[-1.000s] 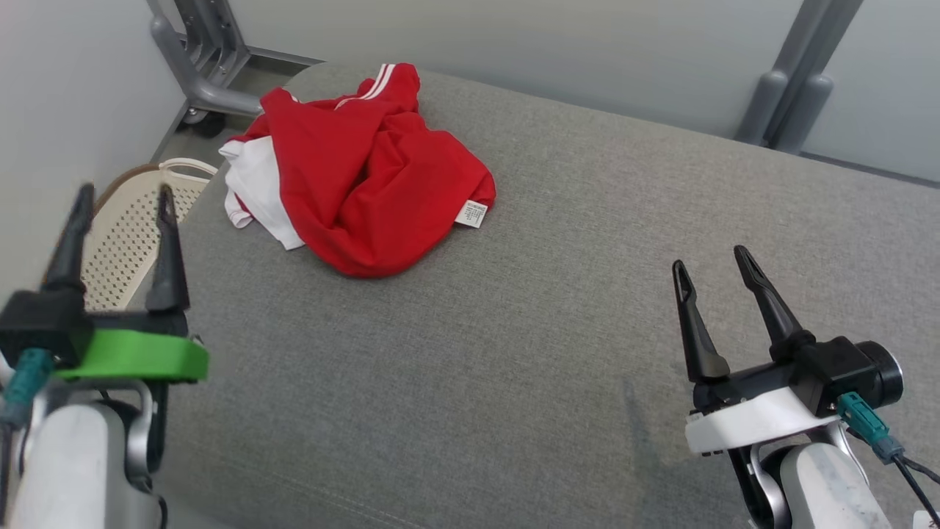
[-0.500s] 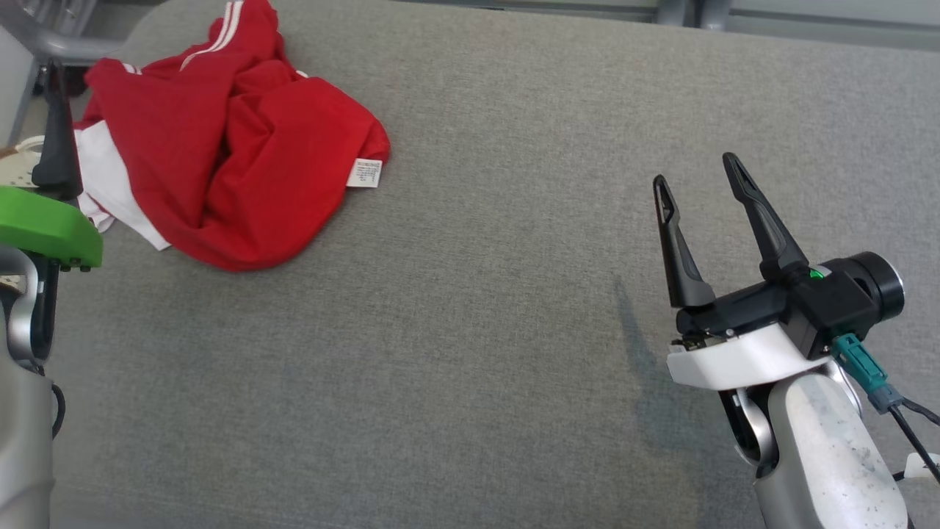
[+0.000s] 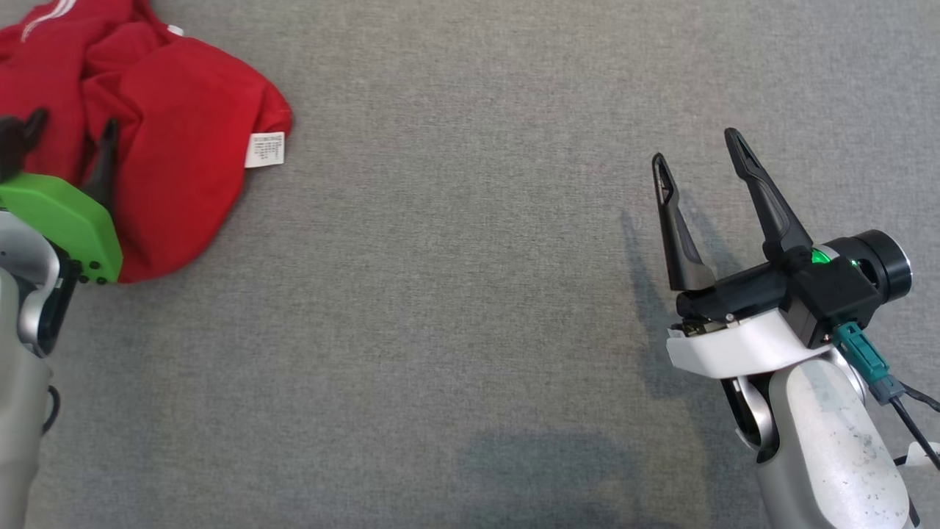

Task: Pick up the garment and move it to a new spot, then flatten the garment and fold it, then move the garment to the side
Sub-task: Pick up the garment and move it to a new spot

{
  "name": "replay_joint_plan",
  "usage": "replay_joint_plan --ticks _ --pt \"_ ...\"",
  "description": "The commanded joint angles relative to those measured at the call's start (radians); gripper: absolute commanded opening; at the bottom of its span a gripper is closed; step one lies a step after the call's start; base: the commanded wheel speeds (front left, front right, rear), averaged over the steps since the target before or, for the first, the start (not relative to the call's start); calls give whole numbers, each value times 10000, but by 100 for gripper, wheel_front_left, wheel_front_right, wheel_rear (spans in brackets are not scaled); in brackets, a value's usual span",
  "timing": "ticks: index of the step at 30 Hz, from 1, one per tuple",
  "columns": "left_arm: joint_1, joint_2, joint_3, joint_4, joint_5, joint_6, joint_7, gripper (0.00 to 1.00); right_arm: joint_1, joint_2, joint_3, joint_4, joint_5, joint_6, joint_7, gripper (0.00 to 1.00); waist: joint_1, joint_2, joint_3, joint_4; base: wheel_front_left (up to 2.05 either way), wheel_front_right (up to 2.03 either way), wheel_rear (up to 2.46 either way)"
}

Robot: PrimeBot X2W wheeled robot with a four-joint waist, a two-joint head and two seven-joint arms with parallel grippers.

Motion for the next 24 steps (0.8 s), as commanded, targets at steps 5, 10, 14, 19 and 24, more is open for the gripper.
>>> replay_joint_plan --ticks 5,10,14,19,24 --pt "-686 440 -332 1157 -180 -13 82 100 -179 -40 -37 -63 -125 1 -34 100 -1 58 327 -313 0 0 0" --pt "-955 472 -293 1678 -247 58 -172 0 -193 -40 -61 -7 -66 1 -34 100 -1 58 290 -325 0 0 0" --pt "-1128 562 -287 1760 -259 49 -418 0 -178 -40 -29 19 -9 1 -34 100 -1 58 180 -292 0 0 0" --pt "-1256 672 -284 1641 -184 92 -885 0 -185 -40 -15 100 74 1 -34 100 -1 58 -73 -255 0 0 0" --pt "-1371 784 -339 1422 -78 124 -1226 0 -19 -40 -90 162 206 1 -34 100 -1 58 -517 -250 0 0 0"
